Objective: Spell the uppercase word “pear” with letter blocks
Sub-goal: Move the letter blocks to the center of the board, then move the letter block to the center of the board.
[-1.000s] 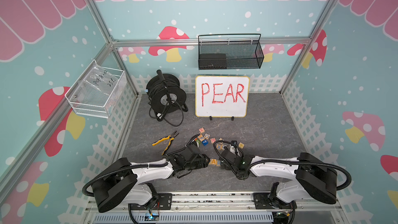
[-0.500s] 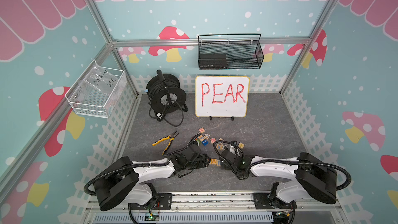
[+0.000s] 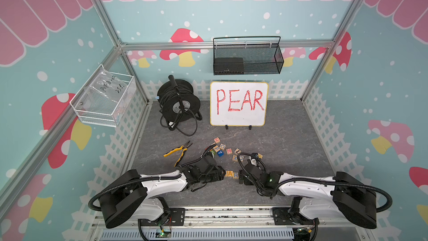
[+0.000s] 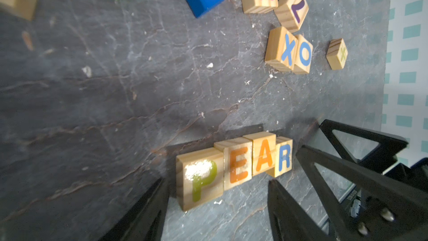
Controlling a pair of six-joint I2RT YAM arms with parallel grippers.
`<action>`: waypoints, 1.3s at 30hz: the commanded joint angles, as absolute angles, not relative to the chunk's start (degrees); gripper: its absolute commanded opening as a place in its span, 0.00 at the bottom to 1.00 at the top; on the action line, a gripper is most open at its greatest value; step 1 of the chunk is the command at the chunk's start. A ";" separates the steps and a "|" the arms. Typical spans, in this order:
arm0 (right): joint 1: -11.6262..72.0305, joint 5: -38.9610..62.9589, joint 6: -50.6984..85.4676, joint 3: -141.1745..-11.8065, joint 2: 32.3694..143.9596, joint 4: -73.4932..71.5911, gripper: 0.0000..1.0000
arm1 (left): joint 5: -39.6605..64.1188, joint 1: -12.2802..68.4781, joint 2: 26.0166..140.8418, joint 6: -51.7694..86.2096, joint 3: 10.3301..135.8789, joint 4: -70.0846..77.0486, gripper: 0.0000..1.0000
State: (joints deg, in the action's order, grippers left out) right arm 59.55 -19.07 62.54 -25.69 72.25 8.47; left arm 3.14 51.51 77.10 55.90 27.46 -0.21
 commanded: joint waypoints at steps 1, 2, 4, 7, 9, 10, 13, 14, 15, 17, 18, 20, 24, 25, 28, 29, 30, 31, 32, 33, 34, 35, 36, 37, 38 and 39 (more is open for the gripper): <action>61.55 -7.24 65.08 -22.22 74.52 13.97 1.00 | 1.67 51.77 76.25 55.48 28.03 -3.62 0.71; 61.87 -7.41 65.27 -22.49 74.81 15.31 1.00 | 1.58 51.77 76.09 55.35 28.09 -3.70 0.71; 62.67 -7.96 65.56 -22.85 75.22 17.36 1.00 | 1.49 51.77 75.82 55.24 28.11 -3.89 0.71; 64.00 -7.49 65.73 -22.94 75.41 18.07 1.00 | 1.49 51.77 75.74 55.18 28.10 -3.93 0.71; 65.10 -6.91 66.06 -22.99 75.66 18.70 1.00 | 1.58 51.77 75.60 55.15 28.02 -3.98 0.71; 65.54 -6.86 66.20 -22.95 75.90 19.40 1.00 | 1.58 51.77 75.52 55.11 27.95 -3.97 0.71; 67.17 -6.94 67.12 -22.94 76.53 21.35 0.99 | 1.38 51.77 75.13 55.10 27.69 -4.08 0.71; 67.41 -7.01 67.32 -22.91 76.57 21.91 1.00 | 1.30 51.77 75.05 55.11 27.58 -4.13 0.71; 67.59 -7.15 67.49 -22.93 76.66 22.34 1.00 | 1.21 51.77 74.89 55.18 27.48 -4.13 0.71; 67.83 -7.53 68.01 -22.94 76.80 22.81 1.00 | 1.13 51.77 74.77 55.28 27.34 -4.04 0.71; 67.85 -7.69 68.21 -23.14 76.97 22.95 1.00 | 1.14 51.77 74.79 55.28 27.26 -4.03 0.71; 67.92 -8.42 68.99 -23.46 77.81 23.58 1.00 | 1.14 51.77 74.65 55.46 27.16 -3.83 0.71; 67.94 -9.22 69.99 -25.25 81.95 24.68 1.00 | 0.97 51.77 74.51 55.55 26.81 -3.44 0.71; 68.09 -9.29 70.20 -25.70 83.32 24.77 0.99 | 0.94 51.81 74.45 55.55 26.76 -3.47 0.71; 68.34 -9.67 71.11 -26.62 85.73 24.91 1.00 | 0.99 51.77 74.15 55.54 26.63 -3.43 0.71; 68.30 -9.74 71.43 -26.65 85.98 24.83 1.00 | 0.83 51.77 74.05 55.50 26.46 -3.43 0.71; 68.30 -9.80 71.83 -26.48 85.97 24.64 1.00 | 0.73 51.77 73.84 55.62 26.30 -3.46 0.71; 68.37 -9.92 71.99 -26.25 85.66 24.49 0.99 | 0.70 51.77 73.72 55.63 26.20 -3.44 0.71; 68.33 -10.14 72.52 -25.96 85.38 24.44 1.00 | 0.54 51.77 73.58 55.63 26.10 -3.43 0.71; 68.31 -10.54 72.86 -25.61 85.01 24.29 1.00 | 0.53 51.77 73.43 55.62 26.02 -3.48 0.71; 68.30 -11.01 73.40 -25.29 84.98 24.18 1.00 | 0.44 51.77 73.40 55.55 26.02 -3.35 0.71; 68.30 -11.25 73.69 -25.14 85.07 24.13 1.00 | 0.33 51.77 73.58 55.55 26.02 -3.30 0.71; 68.35 -11.33 73.98 -25.18 85.40 24.15 1.00 | 0.44 51.77 73.69 55.46 26.10 -3.10 0.71; 68.29 -11.26 74.10 -25.32 85.80 24.54 1.00 | 0.52 51.77 73.82 55.55 26.10 -2.95 0.71; 68.34 -11.35 74.27 -25.36 86.32 25.06 1.00 | 0.65 51.75 74.00 55.68 26.02 -2.51 0.71; 68.33 -11.42 74.48 -25.40 86.65 25.45 1.00 | 0.87 51.77 74.31 55.87 25.94 -2.10 0.71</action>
